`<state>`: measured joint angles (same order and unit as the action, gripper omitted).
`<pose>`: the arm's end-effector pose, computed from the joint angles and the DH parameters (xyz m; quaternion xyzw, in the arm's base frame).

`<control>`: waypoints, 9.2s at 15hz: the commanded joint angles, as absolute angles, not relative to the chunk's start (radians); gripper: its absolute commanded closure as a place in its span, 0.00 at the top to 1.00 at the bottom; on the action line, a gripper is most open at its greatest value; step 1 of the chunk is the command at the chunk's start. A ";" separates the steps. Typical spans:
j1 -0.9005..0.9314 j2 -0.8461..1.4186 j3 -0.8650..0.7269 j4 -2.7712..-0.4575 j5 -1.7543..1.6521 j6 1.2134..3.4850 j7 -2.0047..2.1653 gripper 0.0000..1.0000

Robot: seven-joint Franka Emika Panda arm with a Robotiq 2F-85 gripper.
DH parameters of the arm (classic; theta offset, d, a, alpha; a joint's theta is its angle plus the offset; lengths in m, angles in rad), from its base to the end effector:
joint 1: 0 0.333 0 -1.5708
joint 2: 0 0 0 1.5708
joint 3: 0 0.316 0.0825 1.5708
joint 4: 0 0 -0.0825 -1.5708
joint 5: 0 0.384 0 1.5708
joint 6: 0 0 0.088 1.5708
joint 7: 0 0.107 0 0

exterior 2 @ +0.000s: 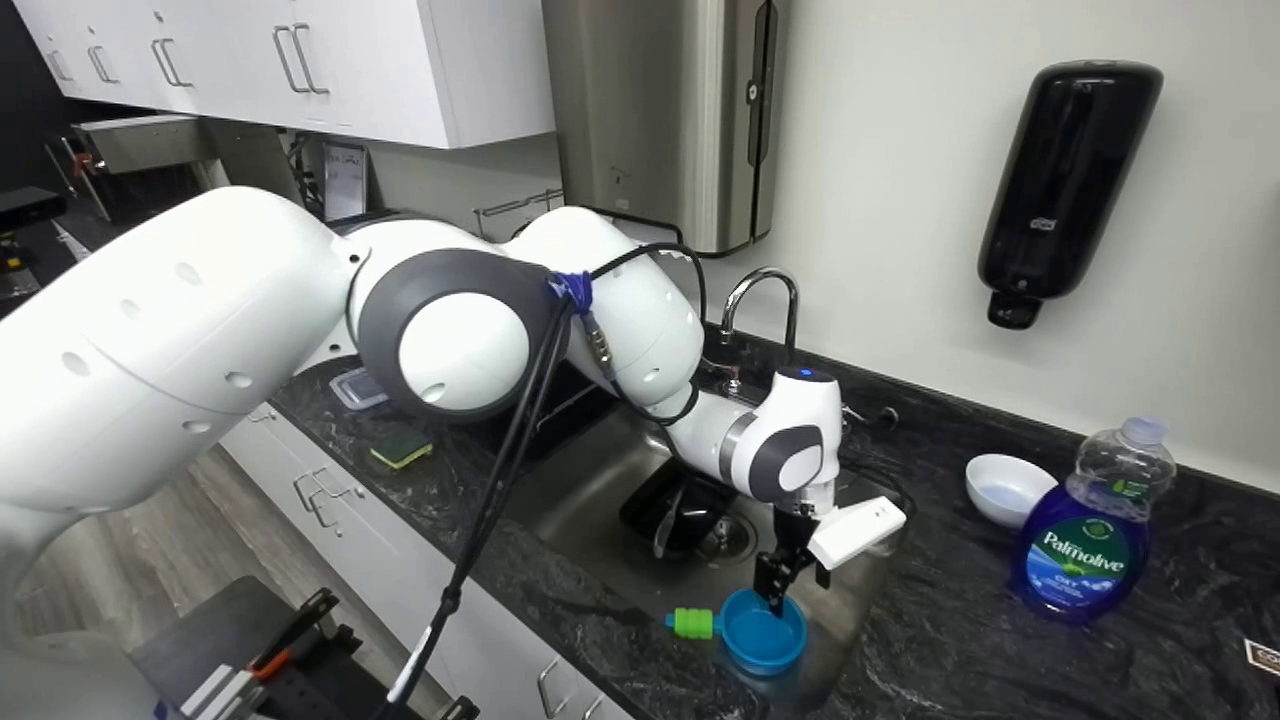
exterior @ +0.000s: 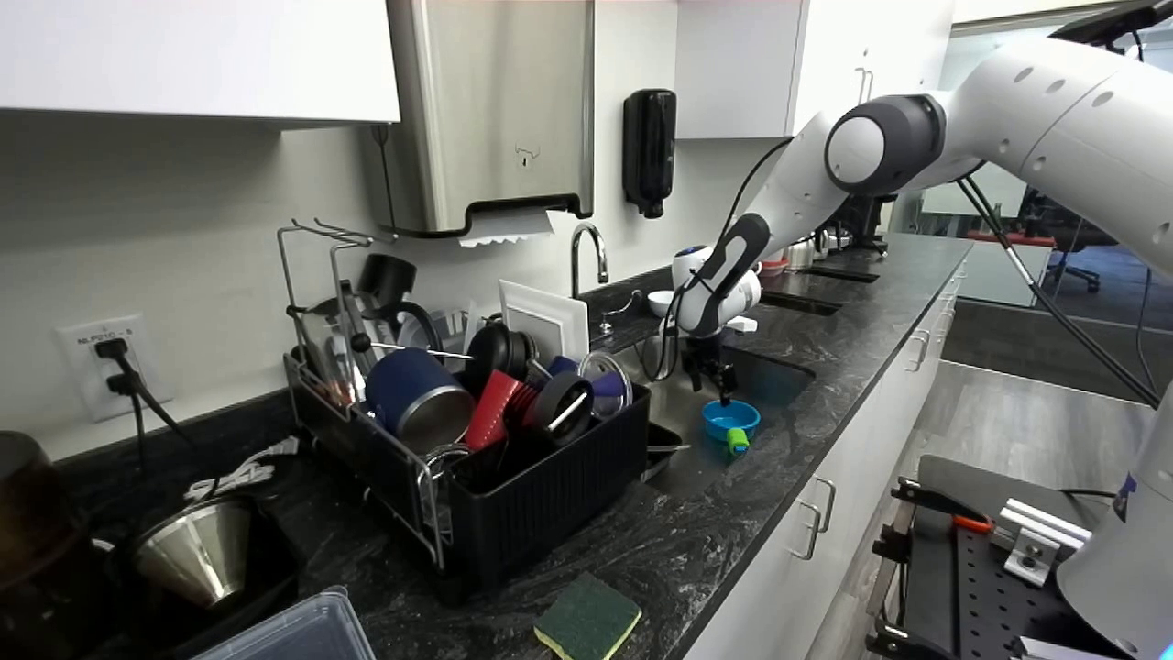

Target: Take the blue pan out of the sink and place it on the dishrack

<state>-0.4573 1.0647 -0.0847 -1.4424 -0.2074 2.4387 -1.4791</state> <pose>0.5968 -0.3498 0.0428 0.8366 0.5372 -0.1043 0.0252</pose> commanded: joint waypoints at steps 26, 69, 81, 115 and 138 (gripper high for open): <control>-0.469 1.132 -0.079 -1.387 -0.195 2.448 -1.505 0.02; -0.399 0.851 -0.104 -1.578 -0.122 2.488 -1.035 0.03; -0.364 0.567 -0.116 -1.956 -0.202 2.536 -1.011 0.03; -0.207 0.210 -0.086 -2.309 -0.078 2.414 -0.963 0.03; -0.195 0.089 -0.067 -2.296 0.373 2.197 -0.893 0.03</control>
